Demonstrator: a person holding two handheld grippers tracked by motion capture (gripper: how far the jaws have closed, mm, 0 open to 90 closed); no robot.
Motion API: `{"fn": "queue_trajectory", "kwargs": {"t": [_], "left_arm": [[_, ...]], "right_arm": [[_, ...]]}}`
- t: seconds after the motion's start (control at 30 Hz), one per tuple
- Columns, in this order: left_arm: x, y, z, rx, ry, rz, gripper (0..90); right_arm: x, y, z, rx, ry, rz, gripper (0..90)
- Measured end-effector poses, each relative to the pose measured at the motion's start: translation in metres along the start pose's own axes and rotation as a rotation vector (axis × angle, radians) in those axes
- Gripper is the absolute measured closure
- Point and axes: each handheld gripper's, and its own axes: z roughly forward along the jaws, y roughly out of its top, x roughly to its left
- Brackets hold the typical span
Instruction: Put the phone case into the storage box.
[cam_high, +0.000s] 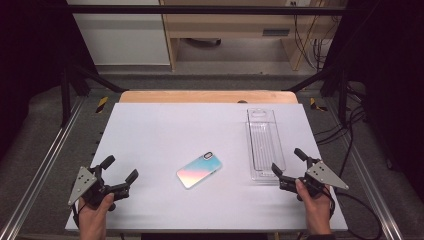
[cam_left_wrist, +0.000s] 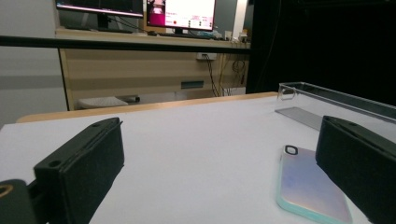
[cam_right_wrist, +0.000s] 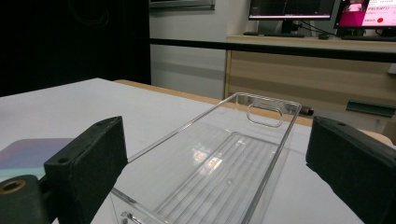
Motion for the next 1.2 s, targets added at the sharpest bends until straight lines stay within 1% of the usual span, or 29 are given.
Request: {"fn": "queue_trajectory", "kwargs": {"t": [0.1, 0.2, 0.3, 0.33, 0.37, 0.4, 0.5, 0.53, 0.57, 0.6, 0.67, 0.73, 0.77, 0.8, 0.87, 0.97, 1.03, 1.07, 1.1, 1.13, 1.17, 1.2], "left_arm": [[-0.003, 0.000, 0.003, 0.012, -0.004, 0.003, 0.8], [-0.007, -0.001, 0.006, 0.034, -0.006, 0.004, 1.1], [-0.010, -0.002, 0.008, 0.048, -0.007, 0.001, 1.6], [-0.014, -0.003, 0.011, 0.068, -0.016, 0.006, 1.8], [-0.014, -0.003, 0.011, 0.068, -0.016, 0.006, 1.9], [-0.020, -0.004, 0.015, 0.087, -0.032, 0.007, 2.1], [-0.029, -0.006, 0.023, 0.139, -0.055, 0.035, 3.2], [-0.029, -0.006, 0.023, 0.139, -0.055, 0.035, 3.8], [-0.034, -0.007, 0.029, 0.174, -0.078, 0.047, 5.1], [-0.036, -0.008, 0.033, 0.187, -0.090, 0.045, 7.1], [-0.041, -0.009, 0.040, 0.208, -0.123, 0.036, 9.2], [-0.046, -0.010, 0.047, 0.225, -0.147, 0.041, 10.3], [-0.046, -0.010, 0.047, 0.225, -0.147, 0.041, 11.4], [-0.050, -0.008, 0.056, 0.248, -0.160, 0.046, 12.0], [-0.051, -0.007, 0.063, 0.273, -0.163, 0.050, 12.7], [-0.052, -0.003, 0.073, 0.304, -0.171, 0.054, 13.7], [-0.052, 0.000, 0.080, 0.313, -0.170, 0.025, 16.5], [-0.052, 0.002, 0.083, 0.321, -0.166, 0.018, 17.9], [-0.052, 0.002, 0.083, 0.321, -0.166, 0.018, 19.3], [-0.053, 0.005, 0.089, 0.338, -0.170, 0.011, 20.7], [-0.053, 0.005, 0.089, 0.338, -0.170, 0.011, 21.2], [-0.055, 0.009, 0.096, 0.356, -0.178, 0.017, 21.8]], "right_arm": [[0.000, -0.001, -0.001, 0.010, -0.006, 0.009, 5.5], [0.001, -0.003, -0.004, 0.026, -0.016, -0.009, 5.1], [0.001, -0.004, -0.005, 0.029, -0.019, -0.010, 5.0], [0.001, -0.005, -0.005, 0.031, -0.021, -0.010, 4.9], [0.001, -0.005, -0.005, 0.032, -0.021, -0.006, 4.7], [0.001, -0.005, -0.005, 0.033, -0.024, -0.007, 4.7], [0.001, -0.005, -0.006, 0.033, -0.032, -0.006, 4.5], [0.001, -0.005, -0.006, 0.032, -0.036, -0.007, 4.5], [0.001, -0.005, -0.007, 0.031, -0.037, -0.005, 4.3], [0.000, -0.005, -0.007, 0.033, -0.038, -0.006, 4.2], [0.000, -0.005, -0.008, 0.037, -0.043, -0.012, 4.2], [0.000, -0.005, -0.008, 0.038, -0.042, -0.010, 4.1], [0.000, -0.005, -0.008, 0.038, -0.042, -0.011, 4.1], [0.000, -0.006, -0.008, 0.037, -0.044, -0.020, 4.1], [0.001, -0.005, -0.008, 0.036, -0.040, -0.016, 4.0], [0.002, -0.005, -0.008, 0.040, -0.038, -0.024, 3.9], [0.002, -0.005, -0.008, 0.043, -0.037, -0.026, 3.8], [0.002, -0.005, -0.008, 0.044, -0.037, -0.029, 3.8], [0.002, -0.005, -0.008, 0.043, -0.036, -0.028, 3.7], [0.002, -0.005, -0.008, 0.040, -0.035, -0.027, 3.6], [0.002, -0.005, -0.008, 0.040, -0.035, -0.027, 3.6], [0.002, -0.005, -0.008, 0.040, -0.033, -0.026, 3.6]]}}
